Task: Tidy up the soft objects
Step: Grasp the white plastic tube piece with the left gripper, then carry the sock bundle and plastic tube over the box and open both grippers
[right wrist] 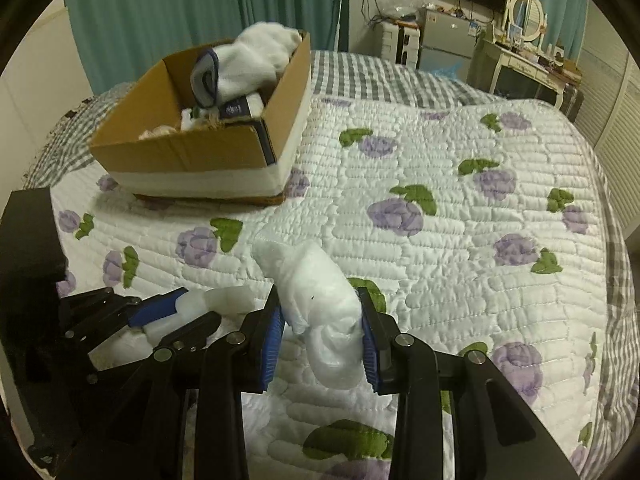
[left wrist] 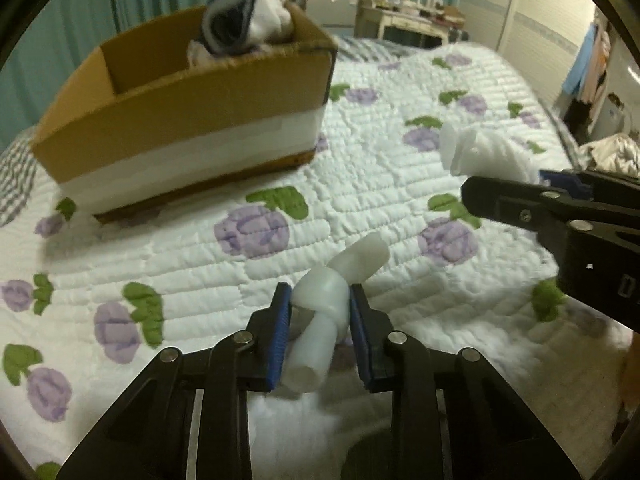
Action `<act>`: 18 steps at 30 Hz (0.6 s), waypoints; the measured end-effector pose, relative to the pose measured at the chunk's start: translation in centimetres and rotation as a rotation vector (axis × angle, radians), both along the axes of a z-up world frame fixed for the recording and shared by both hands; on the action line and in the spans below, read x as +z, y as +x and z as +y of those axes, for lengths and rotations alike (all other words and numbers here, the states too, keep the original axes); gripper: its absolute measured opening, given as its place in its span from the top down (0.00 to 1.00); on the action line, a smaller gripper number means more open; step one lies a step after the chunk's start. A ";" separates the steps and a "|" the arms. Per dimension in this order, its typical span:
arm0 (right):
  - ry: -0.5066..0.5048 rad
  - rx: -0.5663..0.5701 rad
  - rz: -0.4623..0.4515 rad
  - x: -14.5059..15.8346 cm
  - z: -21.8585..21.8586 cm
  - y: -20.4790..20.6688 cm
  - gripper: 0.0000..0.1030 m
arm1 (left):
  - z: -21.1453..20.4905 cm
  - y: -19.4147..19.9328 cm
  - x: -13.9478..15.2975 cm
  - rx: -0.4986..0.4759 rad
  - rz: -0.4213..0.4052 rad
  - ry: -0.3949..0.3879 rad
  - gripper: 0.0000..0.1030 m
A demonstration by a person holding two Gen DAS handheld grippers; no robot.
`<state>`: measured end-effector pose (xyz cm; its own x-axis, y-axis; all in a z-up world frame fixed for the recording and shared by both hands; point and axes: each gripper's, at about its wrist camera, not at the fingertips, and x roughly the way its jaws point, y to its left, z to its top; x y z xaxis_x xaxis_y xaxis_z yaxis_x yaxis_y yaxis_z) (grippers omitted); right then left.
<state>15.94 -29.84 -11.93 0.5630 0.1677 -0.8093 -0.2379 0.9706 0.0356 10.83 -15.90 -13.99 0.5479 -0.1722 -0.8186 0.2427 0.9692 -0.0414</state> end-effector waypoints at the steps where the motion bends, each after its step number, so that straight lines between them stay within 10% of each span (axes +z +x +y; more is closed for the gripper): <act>1: 0.011 0.002 -0.003 0.4 0.0 -0.3 0.67 | 0.2 -0.4 0.6 0.001 -0.012 -0.005 0.73; 18: 0.020 0.059 -0.211 10.9 3.1 -4.3 0.68 | 5.1 -3.2 13.8 0.075 -0.315 -0.013 0.73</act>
